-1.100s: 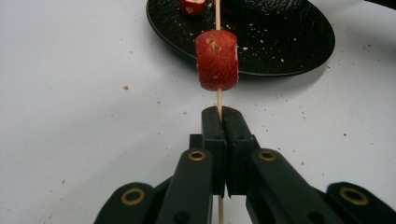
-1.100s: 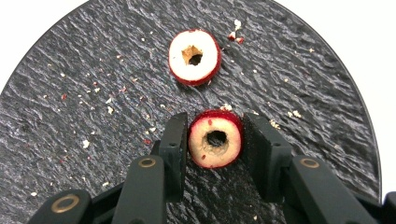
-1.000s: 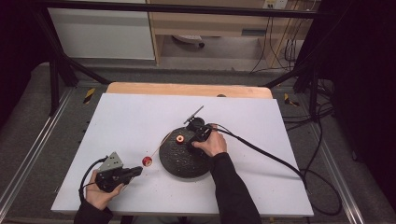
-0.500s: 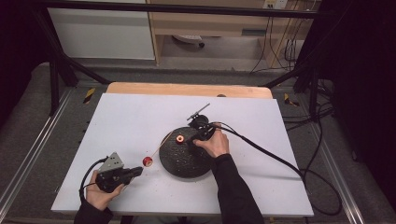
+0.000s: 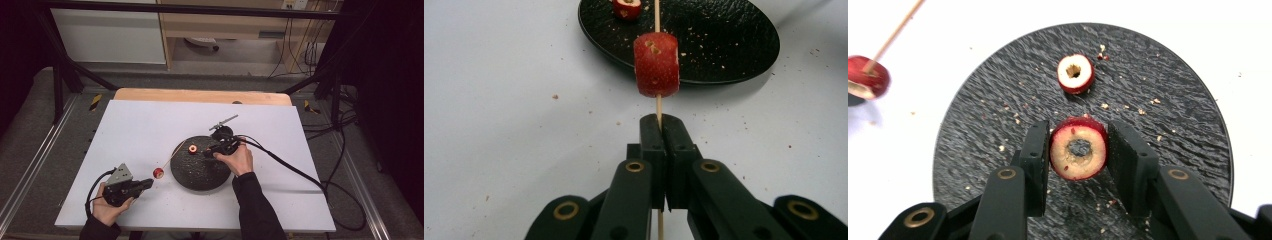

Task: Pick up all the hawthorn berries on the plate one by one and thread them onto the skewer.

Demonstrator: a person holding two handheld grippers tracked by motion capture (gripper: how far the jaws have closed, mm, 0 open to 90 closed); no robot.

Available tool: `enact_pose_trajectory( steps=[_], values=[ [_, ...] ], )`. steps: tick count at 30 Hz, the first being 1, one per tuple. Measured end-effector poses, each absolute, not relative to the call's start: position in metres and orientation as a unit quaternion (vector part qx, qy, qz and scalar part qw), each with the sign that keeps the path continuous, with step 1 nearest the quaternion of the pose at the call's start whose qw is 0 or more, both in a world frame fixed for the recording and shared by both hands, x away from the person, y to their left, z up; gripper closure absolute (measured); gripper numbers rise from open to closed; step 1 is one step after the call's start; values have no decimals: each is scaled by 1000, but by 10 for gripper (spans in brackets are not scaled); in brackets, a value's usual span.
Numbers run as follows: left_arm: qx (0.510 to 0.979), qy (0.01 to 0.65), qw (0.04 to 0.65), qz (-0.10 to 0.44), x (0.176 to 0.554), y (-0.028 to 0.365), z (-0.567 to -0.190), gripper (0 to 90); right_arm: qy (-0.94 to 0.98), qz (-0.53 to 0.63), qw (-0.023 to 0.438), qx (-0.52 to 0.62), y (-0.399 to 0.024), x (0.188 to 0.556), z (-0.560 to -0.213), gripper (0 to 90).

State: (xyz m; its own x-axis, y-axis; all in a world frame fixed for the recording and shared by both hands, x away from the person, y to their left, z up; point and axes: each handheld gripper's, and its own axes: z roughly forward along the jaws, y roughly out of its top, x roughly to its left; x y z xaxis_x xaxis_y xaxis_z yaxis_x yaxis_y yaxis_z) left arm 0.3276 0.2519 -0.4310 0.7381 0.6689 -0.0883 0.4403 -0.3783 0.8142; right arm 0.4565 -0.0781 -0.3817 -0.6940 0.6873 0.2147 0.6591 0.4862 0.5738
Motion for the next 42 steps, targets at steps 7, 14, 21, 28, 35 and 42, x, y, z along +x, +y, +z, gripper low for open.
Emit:
enact_pose_trajectory(
  steps=[7, 14, 21, 28, 35, 42],
  values=[
    [820, 338, 444, 129, 327, 251, -431, 886, 835, 374, 22, 403, -90, 443, -381, 629],
    [820, 337, 444, 130, 327, 250, -431, 886, 805, 420, 21, 419, -100, 430, -387, 629],
    [819, 339, 445, 129, 326, 248, -431, 885, 762, 475, 11, 439, -111, 421, -394, 630],
    [819, 339, 444, 129, 326, 244, -432, 886, 719, 522, 6, 459, -117, 412, -403, 630],
    [819, 338, 446, 130, 326, 239, -432, 885, 681, 556, 5, 477, -120, 405, -417, 630],
    [818, 339, 447, 130, 326, 236, -432, 885, 640, 589, 8, 493, -119, 397, -427, 630]
  ],
)
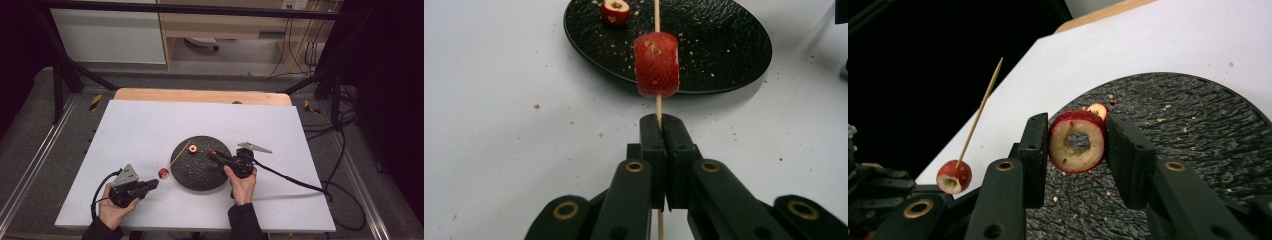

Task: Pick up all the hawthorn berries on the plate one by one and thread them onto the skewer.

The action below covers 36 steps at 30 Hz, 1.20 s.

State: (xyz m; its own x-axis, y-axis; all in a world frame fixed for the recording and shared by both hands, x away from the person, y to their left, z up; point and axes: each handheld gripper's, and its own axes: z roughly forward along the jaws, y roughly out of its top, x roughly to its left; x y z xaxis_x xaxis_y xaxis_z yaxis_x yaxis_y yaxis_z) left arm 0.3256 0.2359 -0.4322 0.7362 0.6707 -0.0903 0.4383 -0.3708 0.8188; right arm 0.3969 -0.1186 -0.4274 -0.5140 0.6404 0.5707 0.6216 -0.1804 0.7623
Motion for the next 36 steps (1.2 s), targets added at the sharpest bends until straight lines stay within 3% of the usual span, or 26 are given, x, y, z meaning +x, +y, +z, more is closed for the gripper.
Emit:
enact_pose_trajectory(
  steps=[36],
  values=[
    [806, 335, 466, 142, 318, 216, -430, 886, 505, 699, 22, 507, -113, 382, -425, 632]
  ],
)
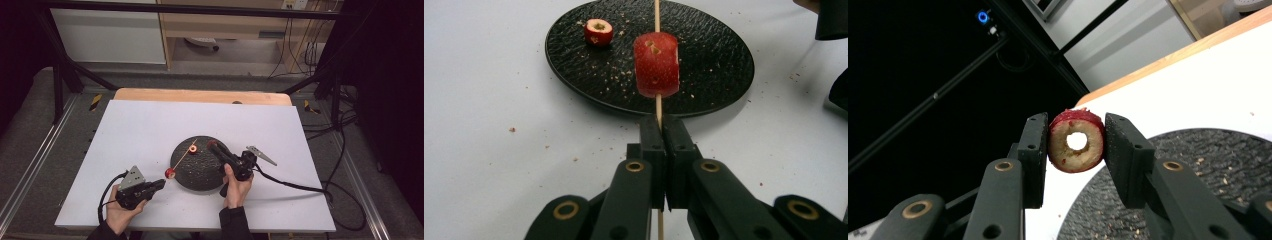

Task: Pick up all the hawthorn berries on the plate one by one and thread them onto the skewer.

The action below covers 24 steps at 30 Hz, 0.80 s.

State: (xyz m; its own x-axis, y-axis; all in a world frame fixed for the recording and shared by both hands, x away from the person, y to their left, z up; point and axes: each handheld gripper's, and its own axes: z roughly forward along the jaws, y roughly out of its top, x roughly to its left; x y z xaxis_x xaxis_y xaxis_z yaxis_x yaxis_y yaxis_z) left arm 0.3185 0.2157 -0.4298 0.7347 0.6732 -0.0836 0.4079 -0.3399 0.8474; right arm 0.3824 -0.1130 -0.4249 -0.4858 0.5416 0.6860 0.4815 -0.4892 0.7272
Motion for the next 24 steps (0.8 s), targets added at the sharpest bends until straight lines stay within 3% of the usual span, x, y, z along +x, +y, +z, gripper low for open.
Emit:
enact_pose_trajectory(
  steps=[24],
  values=[
    [798, 332, 486, 127, 317, 183, -436, 885, 435, 735, -1, 520, -118, 401, -413, 633]
  ],
)
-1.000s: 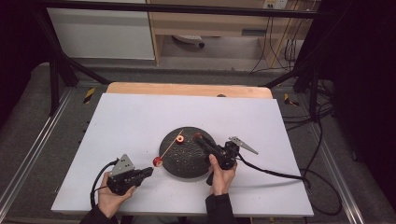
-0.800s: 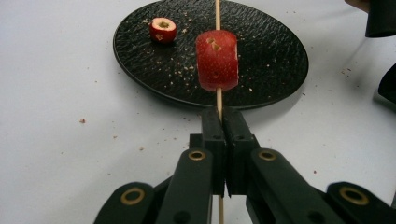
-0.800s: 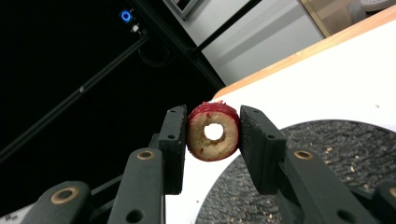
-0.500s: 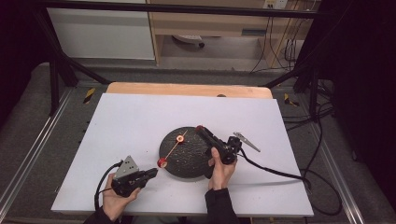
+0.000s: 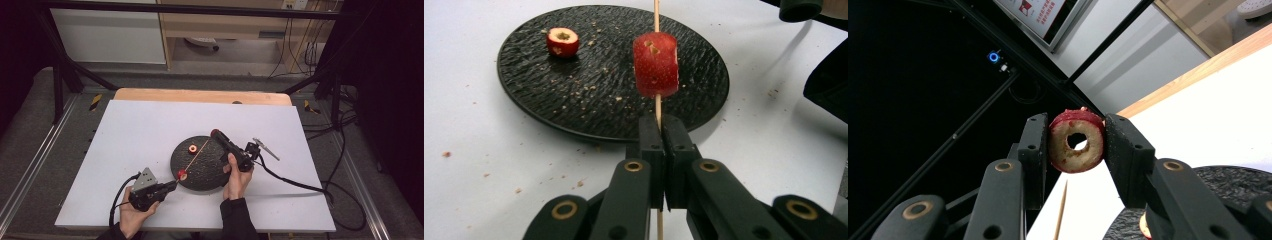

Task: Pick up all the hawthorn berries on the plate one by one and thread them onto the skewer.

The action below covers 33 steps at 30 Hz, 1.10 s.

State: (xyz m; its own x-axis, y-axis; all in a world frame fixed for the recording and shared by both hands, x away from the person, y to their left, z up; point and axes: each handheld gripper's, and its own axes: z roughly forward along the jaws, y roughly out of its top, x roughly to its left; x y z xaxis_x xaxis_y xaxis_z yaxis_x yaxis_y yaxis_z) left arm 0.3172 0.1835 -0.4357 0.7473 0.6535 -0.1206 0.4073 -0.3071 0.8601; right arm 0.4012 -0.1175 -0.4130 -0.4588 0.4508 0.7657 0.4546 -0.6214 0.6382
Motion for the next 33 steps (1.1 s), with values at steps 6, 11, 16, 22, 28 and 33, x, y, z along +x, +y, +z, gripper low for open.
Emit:
enact_pose_trajectory(
  steps=[6, 11, 16, 22, 28, 33],
  values=[
    [800, 331, 485, 125, 317, 178, -438, 885, -431, -735, 8, -523, -116, 402, -415, 632],
    [798, 330, 488, 129, 317, 176, -438, 885, -430, -735, 11, -524, -115, 402, -417, 632],
    [797, 329, 488, 131, 316, 174, -438, 885, -429, -737, 13, -522, -114, 401, -419, 632],
    [794, 332, 492, 133, 316, 173, -438, 885, -427, -739, 15, -521, -114, 400, -418, 633],
    [790, 334, 495, 136, 315, 171, -438, 885, -428, -741, 15, -518, -115, 400, -418, 633],
    [786, 341, 498, 135, 315, 165, -439, 885, -426, -742, 19, -518, -114, 400, -420, 633]
  ],
)
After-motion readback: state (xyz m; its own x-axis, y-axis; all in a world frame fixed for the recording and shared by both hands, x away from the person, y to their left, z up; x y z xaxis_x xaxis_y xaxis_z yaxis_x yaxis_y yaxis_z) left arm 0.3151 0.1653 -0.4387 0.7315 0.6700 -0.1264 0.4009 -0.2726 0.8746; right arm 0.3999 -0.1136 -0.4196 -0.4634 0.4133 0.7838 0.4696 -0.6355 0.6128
